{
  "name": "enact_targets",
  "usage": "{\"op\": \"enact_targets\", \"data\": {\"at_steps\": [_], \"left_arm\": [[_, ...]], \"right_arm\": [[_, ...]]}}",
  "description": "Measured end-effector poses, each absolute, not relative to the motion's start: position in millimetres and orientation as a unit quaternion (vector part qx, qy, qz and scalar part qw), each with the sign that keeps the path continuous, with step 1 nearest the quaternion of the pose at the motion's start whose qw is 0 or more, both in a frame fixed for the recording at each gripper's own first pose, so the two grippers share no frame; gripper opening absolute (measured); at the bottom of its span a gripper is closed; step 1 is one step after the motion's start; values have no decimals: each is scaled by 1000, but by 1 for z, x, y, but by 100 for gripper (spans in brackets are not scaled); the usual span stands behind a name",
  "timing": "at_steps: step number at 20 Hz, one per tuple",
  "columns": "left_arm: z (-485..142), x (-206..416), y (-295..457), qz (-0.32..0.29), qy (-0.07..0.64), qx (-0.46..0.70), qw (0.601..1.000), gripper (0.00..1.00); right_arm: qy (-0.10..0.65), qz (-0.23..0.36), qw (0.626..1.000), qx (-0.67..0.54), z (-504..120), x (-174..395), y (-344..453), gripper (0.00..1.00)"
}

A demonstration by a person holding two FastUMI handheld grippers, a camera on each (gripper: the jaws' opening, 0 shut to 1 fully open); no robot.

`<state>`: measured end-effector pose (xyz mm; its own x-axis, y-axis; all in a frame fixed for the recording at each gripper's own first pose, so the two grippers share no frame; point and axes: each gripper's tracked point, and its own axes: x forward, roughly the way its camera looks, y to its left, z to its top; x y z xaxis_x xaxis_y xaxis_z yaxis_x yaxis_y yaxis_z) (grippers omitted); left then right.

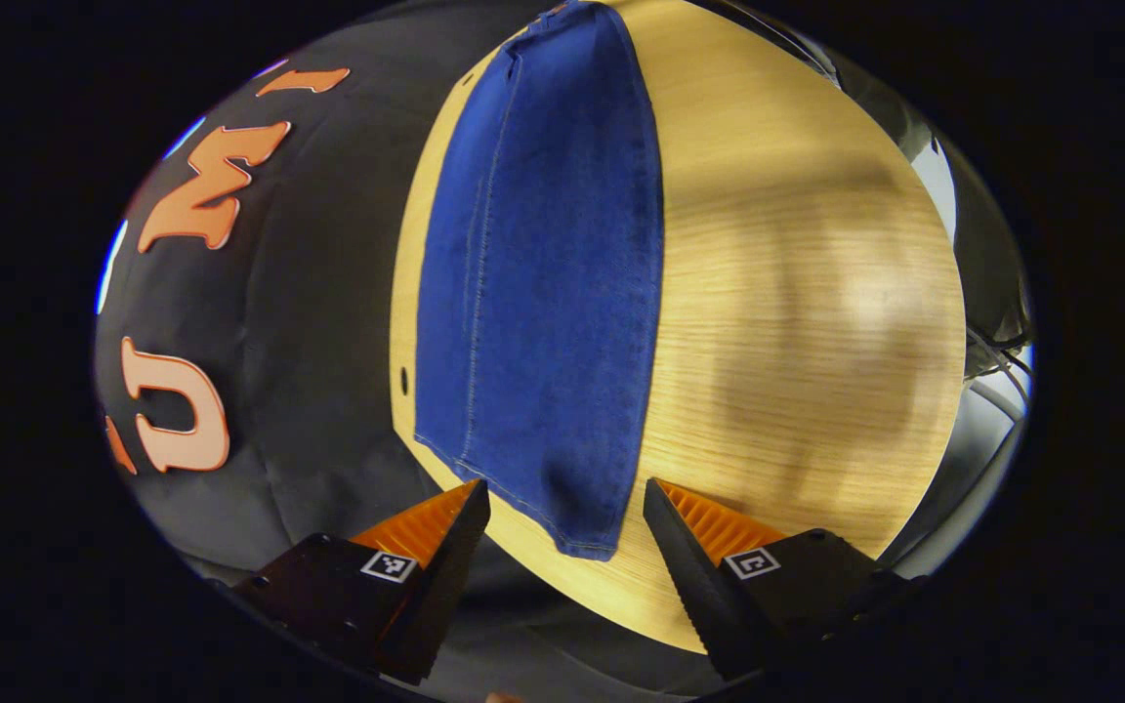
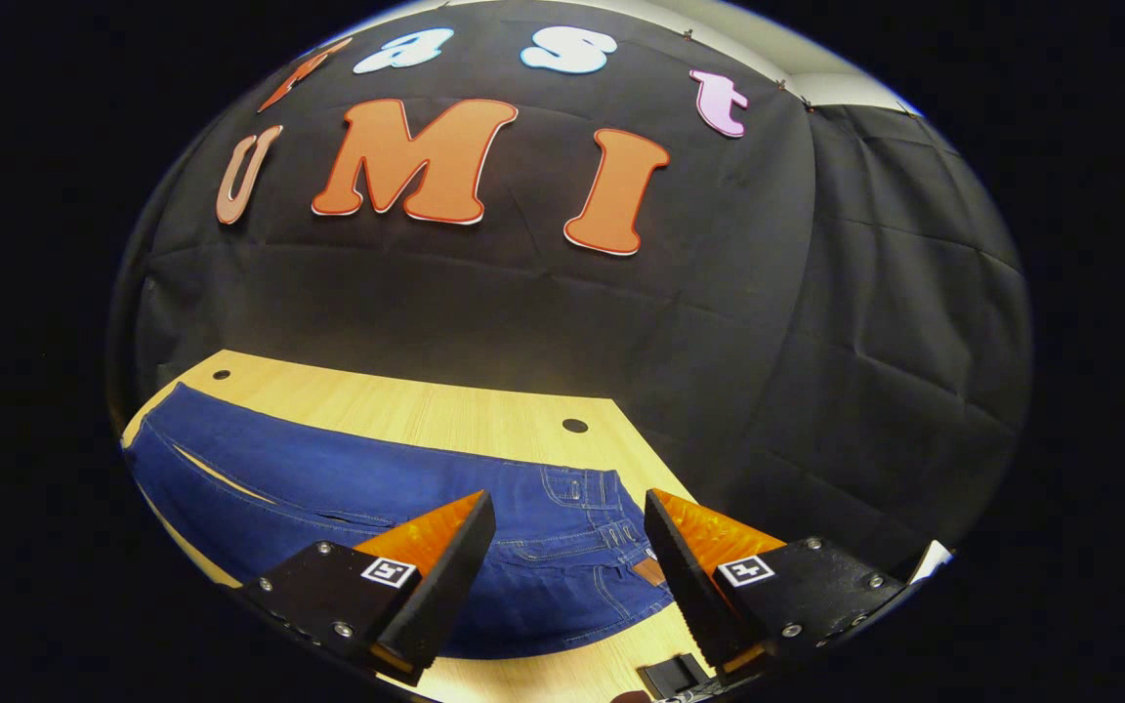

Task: Grasp the waist and the cuffs of the jeans and fold them to make the two legs overlap; first hold the waist and fold one-third of the jeans toward the cuffs, then hold the cuffs and fold the remaining one-third in the same direction to finish folding.

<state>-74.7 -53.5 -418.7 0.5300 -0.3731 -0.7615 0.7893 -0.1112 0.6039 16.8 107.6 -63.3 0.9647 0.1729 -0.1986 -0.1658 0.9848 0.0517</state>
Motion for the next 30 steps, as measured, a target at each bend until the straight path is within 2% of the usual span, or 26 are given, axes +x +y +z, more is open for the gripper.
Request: {"op": "enact_targets", "data": {"at_steps": [8,10,15,17,19,25,28,30], "left_arm": [[-426,-28,-78,-425,149,615,647,98],[-437,-16,-84,-425,159,610,650,92],[-458,-16,-94,-428,143,643,619,6],[-465,-18,-90,-426,174,616,639,0],[-463,-20,-86,-425,205,588,658,1],[-458,-18,-88,-425,215,579,662,0],[-459,-19,-89,-430,207,592,649,0],[-459,-20,-89,-431,210,592,647,1]], "right_arm": [[105,73,991,29,-59,25,103,96],[102,76,992,23,-56,26,104,96],[90,83,992,-7,-48,31,101,97],[73,90,993,-33,-43,35,95,96],[46,87,991,-90,-40,39,82,96],[36,130,954,-269,-72,38,64,96],[38,156,916,-368,-107,35,53,96],[32,185,869,-457,-129,28,52,96]]}}
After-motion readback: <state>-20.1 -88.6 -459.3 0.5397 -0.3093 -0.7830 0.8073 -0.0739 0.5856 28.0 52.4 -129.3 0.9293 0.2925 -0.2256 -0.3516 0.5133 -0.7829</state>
